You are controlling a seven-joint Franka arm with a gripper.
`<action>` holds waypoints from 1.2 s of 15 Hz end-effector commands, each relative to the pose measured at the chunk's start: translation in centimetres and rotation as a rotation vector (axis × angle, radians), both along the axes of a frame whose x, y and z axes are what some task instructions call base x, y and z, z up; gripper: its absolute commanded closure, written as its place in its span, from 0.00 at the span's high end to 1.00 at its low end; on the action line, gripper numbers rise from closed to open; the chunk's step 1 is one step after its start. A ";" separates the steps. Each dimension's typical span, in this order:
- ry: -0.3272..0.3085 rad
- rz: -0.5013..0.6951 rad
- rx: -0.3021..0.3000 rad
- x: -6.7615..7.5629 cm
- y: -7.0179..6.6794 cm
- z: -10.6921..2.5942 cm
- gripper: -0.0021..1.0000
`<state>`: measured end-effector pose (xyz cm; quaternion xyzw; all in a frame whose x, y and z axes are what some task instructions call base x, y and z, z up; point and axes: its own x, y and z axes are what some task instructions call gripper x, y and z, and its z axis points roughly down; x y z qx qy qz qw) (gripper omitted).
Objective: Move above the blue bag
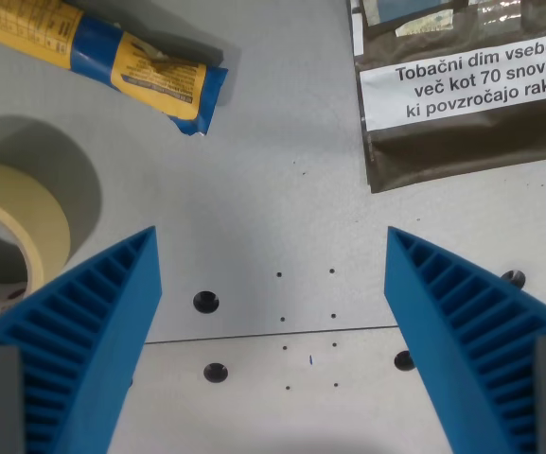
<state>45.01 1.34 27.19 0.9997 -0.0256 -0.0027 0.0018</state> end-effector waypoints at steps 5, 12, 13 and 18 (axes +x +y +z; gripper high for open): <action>-0.006 0.010 0.000 0.0 0.0 0.2 1.00; -0.010 0.116 0.005 0.3 0.4 -0.2 1.00; -0.011 0.141 0.006 0.3 0.5 -0.3 1.00; -0.016 0.286 0.014 0.8 1.3 -1.2 1.00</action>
